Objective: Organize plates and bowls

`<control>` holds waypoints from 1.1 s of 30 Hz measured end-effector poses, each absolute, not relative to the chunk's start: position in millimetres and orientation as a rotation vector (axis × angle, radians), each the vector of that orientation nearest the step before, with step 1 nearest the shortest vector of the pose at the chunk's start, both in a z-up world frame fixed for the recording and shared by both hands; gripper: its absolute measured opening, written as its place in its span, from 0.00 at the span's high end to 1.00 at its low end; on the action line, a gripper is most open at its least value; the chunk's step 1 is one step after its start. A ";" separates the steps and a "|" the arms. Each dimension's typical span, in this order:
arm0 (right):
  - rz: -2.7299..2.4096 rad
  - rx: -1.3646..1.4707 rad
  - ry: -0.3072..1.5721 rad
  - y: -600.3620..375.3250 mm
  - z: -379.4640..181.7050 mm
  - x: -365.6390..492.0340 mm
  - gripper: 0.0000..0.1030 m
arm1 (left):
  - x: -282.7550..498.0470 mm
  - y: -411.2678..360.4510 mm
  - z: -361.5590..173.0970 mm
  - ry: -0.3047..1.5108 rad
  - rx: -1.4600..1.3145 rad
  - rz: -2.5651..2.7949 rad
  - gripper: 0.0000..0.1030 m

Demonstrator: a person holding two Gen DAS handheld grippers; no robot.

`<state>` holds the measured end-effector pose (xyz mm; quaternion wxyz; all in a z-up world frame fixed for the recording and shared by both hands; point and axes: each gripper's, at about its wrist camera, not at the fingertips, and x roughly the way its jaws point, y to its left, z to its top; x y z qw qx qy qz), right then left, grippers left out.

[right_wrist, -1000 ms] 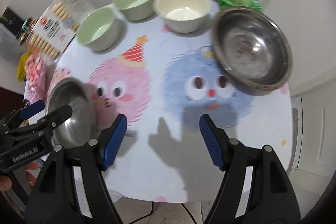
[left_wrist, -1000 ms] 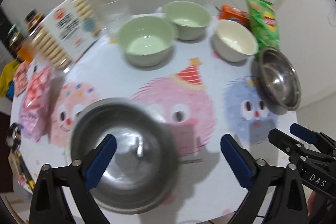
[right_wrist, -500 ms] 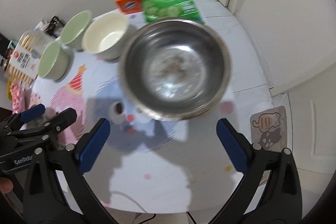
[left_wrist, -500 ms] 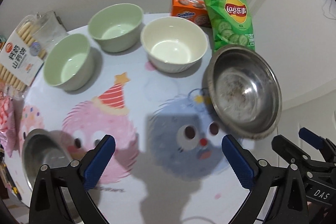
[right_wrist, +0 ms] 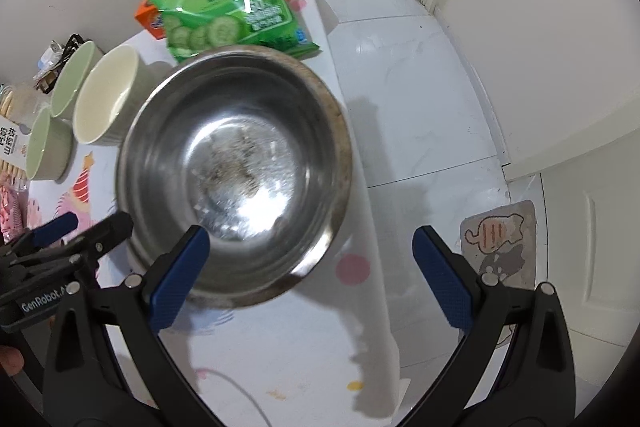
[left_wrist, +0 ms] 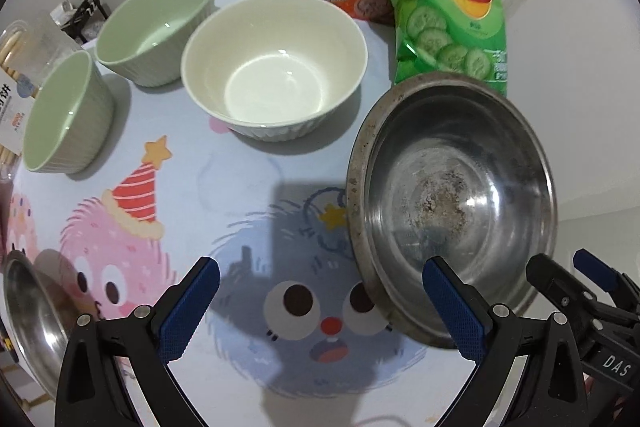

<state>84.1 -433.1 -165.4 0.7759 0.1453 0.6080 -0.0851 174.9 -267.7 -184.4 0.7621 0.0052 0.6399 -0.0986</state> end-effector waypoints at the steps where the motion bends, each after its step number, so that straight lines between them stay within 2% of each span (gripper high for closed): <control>1: -0.179 0.314 1.318 -434.4 -167.4 86.3 0.02 | 176.2 -268.2 -186.8 1.394 0.016 -0.210 0.00; 5: -0.164 0.315 1.337 -438.1 -177.3 94.1 0.02 | 180.0 -271.1 -194.8 1.400 0.002 -0.203 0.02; 7: -0.166 0.327 1.348 -440.7 -181.6 96.6 0.03 | 181.5 -269.6 -196.5 1.400 -0.029 -0.200 0.11; 9: -0.164 0.346 1.345 -442.5 -182.8 97.0 0.19 | 183.1 -269.4 -199.7 1.414 -0.036 -0.200 0.31; 10: -0.161 0.358 1.351 -443.6 -184.3 97.2 0.24 | 183.4 -270.0 -201.0 1.421 -0.026 -0.200 0.35; 12: -0.161 0.361 1.366 -444.6 -187.3 98.2 0.41 | 183.8 -270.2 -203.3 1.431 -0.021 -0.202 0.49; 13: -0.162 0.358 1.369 -444.6 -187.9 98.4 0.45 | 185.2 -269.7 -204.1 1.436 -0.032 -0.210 0.51; 14: -0.161 0.356 1.373 -444.0 -188.5 99.4 0.53 | 185.8 -269.9 -204.6 1.437 -0.039 -0.217 0.55; 15: -0.159 0.357 1.378 -445.3 -189.6 99.9 0.65 | 184.3 -271.1 -204.2 1.438 -0.044 -0.228 0.60; 16: -0.155 0.358 1.382 -445.1 -190.2 99.7 0.71 | 184.0 -271.7 -203.7 1.438 -0.042 -0.235 0.63; 18: -0.170 0.329 1.384 -444.4 -190.0 97.8 0.81 | 182.9 -275.2 -202.0 1.436 -0.028 -0.249 0.76; 20: -0.155 0.334 1.380 -442.7 -189.6 96.5 0.82 | 181.7 -277.6 -200.1 1.431 -0.020 -0.262 0.84; 33: -0.177 0.342 1.341 -426.4 -166.9 77.8 0.82 | 164.4 -256.3 -168.2 1.379 -0.002 -0.310 0.85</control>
